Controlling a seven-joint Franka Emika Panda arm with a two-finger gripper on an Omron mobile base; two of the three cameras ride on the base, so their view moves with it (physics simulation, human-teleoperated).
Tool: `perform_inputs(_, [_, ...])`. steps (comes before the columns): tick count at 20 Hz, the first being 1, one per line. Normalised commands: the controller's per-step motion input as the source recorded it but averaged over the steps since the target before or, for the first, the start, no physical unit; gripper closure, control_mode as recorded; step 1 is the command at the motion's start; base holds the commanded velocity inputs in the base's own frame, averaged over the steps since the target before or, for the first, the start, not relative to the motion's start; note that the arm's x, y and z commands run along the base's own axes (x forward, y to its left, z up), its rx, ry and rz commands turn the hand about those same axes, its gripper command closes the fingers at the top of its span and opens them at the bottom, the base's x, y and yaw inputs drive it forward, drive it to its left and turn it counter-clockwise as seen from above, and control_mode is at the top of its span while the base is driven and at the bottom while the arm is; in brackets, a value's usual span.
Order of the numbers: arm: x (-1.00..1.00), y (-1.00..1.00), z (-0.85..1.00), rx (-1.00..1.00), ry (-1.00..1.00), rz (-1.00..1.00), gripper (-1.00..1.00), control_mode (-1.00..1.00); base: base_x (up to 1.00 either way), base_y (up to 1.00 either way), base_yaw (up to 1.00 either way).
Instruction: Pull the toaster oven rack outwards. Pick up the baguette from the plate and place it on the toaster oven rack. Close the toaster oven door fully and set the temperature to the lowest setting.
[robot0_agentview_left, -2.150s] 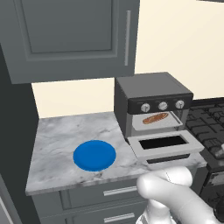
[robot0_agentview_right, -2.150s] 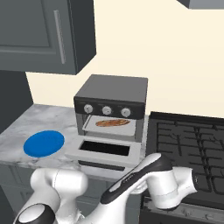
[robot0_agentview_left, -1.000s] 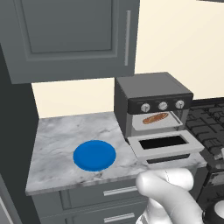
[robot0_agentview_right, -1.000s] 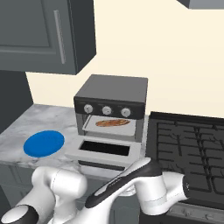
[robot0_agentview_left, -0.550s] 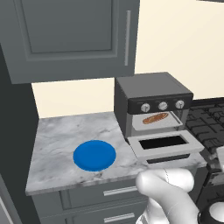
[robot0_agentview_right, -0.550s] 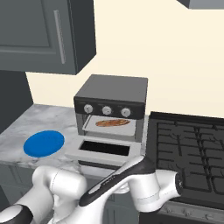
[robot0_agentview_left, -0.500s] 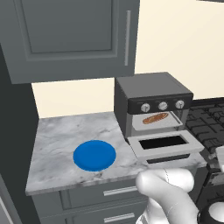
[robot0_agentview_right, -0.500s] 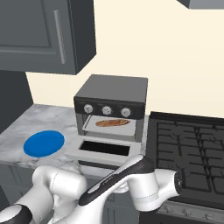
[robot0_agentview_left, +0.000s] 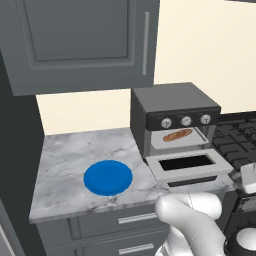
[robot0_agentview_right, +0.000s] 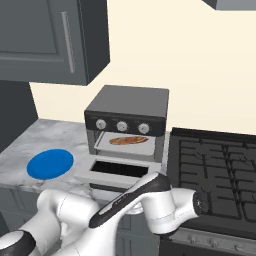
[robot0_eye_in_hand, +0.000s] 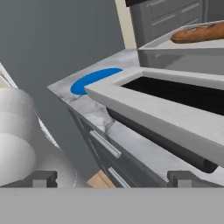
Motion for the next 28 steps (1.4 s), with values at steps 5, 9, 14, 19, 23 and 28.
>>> perform_inputs(5, [0.08, 0.0, -0.03, 0.01, 0.0, 0.0, -1.0, -1.0, 0.0, 0.0, 0.0])
perform_inputs(9, [0.05, 0.0, -0.07, 0.01, 0.0, 0.0, -1.0, -1.0, 0.0, 0.0, 0.0])
perform_inputs(14, [0.01, -0.08, -0.22, 0.01, 0.0, -0.05, -1.0, -1.0, 0.0, 0.0, 0.0])
perform_inputs(19, [0.1, -0.16, -0.28, 0.03, 0.0, -0.07, -1.0, -1.0, 0.0, 0.0, 0.0])
perform_inputs(23, [0.22, -0.06, -0.15, 0.07, 0.0, -0.02, -1.0, -1.0, 0.0, 0.0, 0.0])
perform_inputs(28, [0.36, -0.01, -0.13, 0.07, 0.0, 0.0, -1.0, -1.0, 0.0, 0.0, 0.0])
